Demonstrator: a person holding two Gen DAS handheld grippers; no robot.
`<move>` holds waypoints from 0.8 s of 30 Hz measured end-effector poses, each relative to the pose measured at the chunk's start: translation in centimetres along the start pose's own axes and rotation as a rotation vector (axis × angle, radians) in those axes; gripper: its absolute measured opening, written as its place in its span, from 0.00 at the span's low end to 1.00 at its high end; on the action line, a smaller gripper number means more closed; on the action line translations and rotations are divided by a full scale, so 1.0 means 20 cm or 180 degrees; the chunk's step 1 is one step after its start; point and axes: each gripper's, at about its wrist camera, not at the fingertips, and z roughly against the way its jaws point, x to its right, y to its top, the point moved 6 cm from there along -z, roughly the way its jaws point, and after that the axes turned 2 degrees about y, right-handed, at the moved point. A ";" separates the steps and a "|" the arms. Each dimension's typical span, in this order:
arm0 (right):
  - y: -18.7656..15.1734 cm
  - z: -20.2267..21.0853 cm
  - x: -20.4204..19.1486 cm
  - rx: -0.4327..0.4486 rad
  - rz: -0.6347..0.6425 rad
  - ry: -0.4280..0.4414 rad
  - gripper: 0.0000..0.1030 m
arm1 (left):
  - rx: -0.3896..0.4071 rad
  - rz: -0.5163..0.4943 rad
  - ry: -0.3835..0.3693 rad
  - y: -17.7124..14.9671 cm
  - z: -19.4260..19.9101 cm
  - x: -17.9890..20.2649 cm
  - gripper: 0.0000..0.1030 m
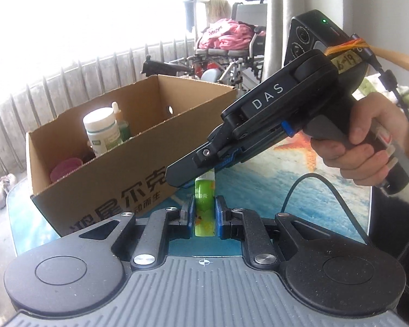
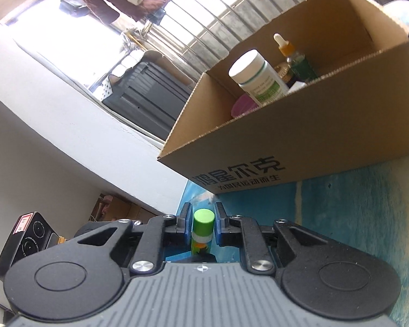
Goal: Organize rigid objects
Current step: 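Move the right gripper to the green glue stick and grasp it, then lower the green glue stick into the box and open the right gripper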
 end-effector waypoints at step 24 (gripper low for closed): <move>0.56 -0.22 -0.10 0.0331 0.0274 -0.0196 0.18 | -0.0566 -0.1175 0.0367 0.41 -0.26 -0.46 0.14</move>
